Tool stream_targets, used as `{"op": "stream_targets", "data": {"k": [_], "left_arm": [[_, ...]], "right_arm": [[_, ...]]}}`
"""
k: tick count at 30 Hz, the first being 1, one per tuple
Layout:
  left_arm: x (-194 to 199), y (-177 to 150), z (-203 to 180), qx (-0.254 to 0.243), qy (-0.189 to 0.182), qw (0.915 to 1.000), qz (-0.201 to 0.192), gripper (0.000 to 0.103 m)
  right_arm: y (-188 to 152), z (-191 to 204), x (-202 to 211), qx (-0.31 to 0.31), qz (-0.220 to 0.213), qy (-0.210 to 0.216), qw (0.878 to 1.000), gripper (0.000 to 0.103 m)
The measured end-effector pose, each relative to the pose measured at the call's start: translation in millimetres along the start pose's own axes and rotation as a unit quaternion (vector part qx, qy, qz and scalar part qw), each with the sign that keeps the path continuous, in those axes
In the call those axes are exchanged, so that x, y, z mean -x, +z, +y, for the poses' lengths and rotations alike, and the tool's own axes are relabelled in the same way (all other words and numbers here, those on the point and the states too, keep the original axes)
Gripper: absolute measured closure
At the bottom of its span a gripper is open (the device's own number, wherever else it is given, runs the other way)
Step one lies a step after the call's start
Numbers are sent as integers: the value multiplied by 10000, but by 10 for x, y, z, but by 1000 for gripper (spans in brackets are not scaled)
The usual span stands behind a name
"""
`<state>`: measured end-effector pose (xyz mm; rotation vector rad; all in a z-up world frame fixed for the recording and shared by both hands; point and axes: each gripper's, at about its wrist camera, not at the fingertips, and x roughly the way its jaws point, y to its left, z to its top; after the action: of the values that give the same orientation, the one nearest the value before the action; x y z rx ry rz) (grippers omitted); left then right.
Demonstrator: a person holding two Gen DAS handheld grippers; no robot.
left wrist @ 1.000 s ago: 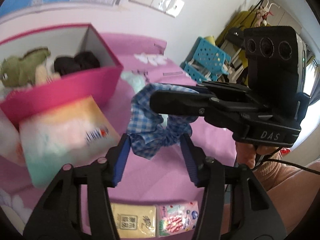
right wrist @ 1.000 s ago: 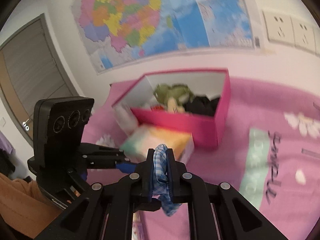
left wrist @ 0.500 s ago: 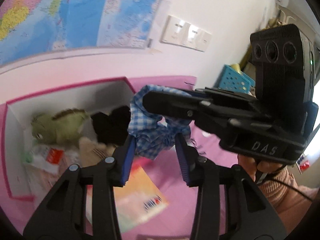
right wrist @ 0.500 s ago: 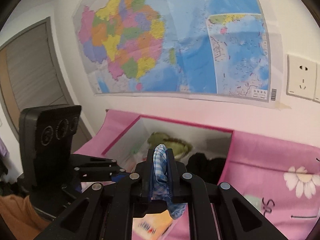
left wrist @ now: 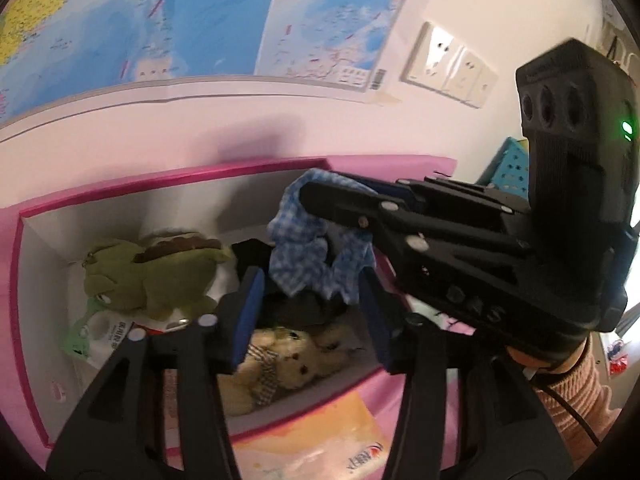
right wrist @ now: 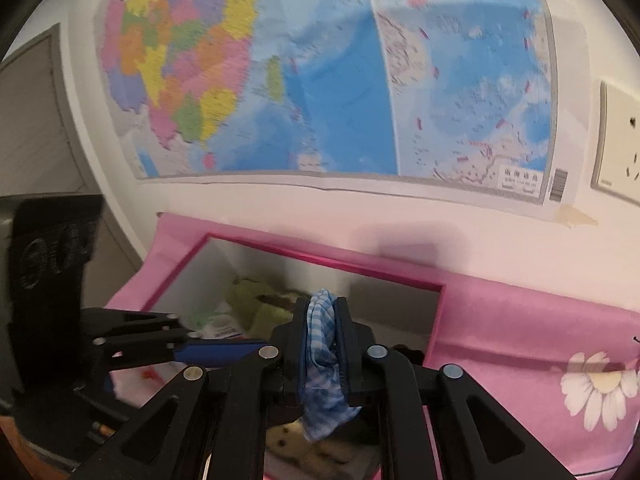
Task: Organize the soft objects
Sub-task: 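Carry the scrunchie into the pink box and open the right gripper, then move the right gripper to the pink floral tissue pack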
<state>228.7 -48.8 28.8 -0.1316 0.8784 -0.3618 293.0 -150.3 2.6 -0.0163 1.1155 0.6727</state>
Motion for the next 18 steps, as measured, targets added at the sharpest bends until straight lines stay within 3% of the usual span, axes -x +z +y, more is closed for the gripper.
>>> {"op": "stream_targets", "data": {"k": [3, 5, 8, 13, 18], "left_arm": [[0, -35, 10, -21, 84, 10000, -5, 51], [39, -80, -6, -84, 125, 9999, -58, 51], [122, -135, -36, -166, 193, 9995, -171, 51], [317, -237, -82, -287, 120, 9988, -388, 51], [534, -410, -138, -447, -57, 9976, -517, 50]], "right_arm": [[-11, -70, -117, -40, 27, -334, 9994, 89], [-46, -103, -152, -83, 49, -528, 9986, 77], [-110, -139, -76, -156, -115, -694, 9974, 67], [-137, -148, 131, -132, -350, -812, 9960, 67], [-208, -145, 249, -107, -269, -731, 9969, 67]]}}
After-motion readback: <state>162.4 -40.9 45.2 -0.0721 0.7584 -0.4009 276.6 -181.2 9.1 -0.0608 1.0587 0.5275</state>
